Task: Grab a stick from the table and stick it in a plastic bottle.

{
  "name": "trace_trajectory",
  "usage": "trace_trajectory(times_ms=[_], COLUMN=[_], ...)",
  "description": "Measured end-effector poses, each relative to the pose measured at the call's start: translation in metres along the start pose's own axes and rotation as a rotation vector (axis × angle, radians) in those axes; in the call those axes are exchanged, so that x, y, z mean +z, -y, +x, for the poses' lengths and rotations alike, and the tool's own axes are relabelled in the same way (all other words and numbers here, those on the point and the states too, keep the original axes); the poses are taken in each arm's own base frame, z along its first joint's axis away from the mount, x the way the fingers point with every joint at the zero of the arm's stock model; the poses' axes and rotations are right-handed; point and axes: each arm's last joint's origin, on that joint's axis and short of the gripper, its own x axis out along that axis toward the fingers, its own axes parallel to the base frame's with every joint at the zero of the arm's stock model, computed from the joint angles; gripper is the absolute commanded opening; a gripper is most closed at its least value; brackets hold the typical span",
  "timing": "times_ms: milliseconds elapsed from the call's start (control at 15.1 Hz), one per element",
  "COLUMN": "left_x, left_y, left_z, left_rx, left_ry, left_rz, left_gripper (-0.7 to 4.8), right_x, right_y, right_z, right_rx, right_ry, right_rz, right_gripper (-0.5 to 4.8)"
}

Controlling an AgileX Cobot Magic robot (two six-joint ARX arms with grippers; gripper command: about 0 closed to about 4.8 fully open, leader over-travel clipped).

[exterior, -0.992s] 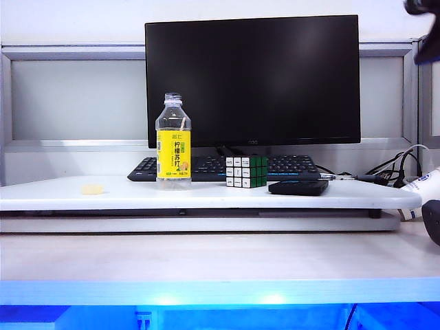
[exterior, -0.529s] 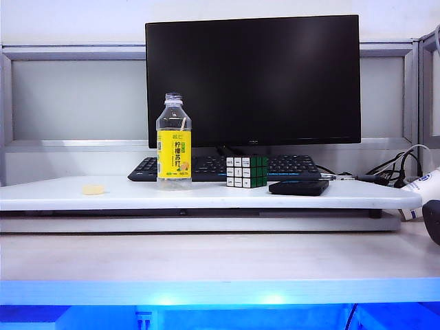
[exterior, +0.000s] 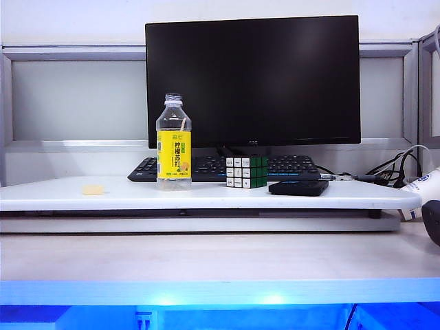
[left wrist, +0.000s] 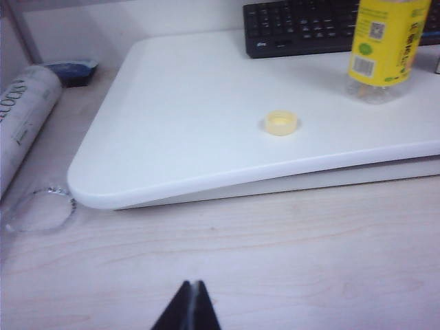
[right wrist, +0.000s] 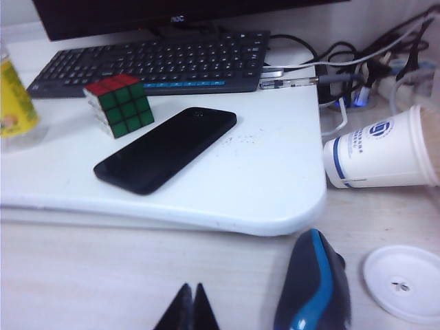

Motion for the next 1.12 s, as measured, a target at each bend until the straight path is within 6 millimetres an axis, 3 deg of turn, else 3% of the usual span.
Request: trace_trajectory(times_ms=[331, 595, 1125], left_x=[-0.002, -0.01, -0.011], left_y=[0.0, -0.001, -0.001], left_z=[0.0, 0.0, 0.0], left_rx=[0.0, 0.037, 0.037], left_ry=[-0.02, -0.113, -0.112], left_rz=[0.001, 0.012, 0.006], left_gripper=[-0.06, -0.06, -0.05], right_x=[-0.005, -0.012, -0.012], right_y=[-0.004, -0.004, -0.004], right_z=[-0.032, -0.032, -0.032], right_rx=[-0.032, -0.029, -0.013], right_ry=[0.006, -0.069, -0.069], right_rz=[-0.05, -0.04, -0.04], right_gripper=[-0.05, -0.05, -0.05])
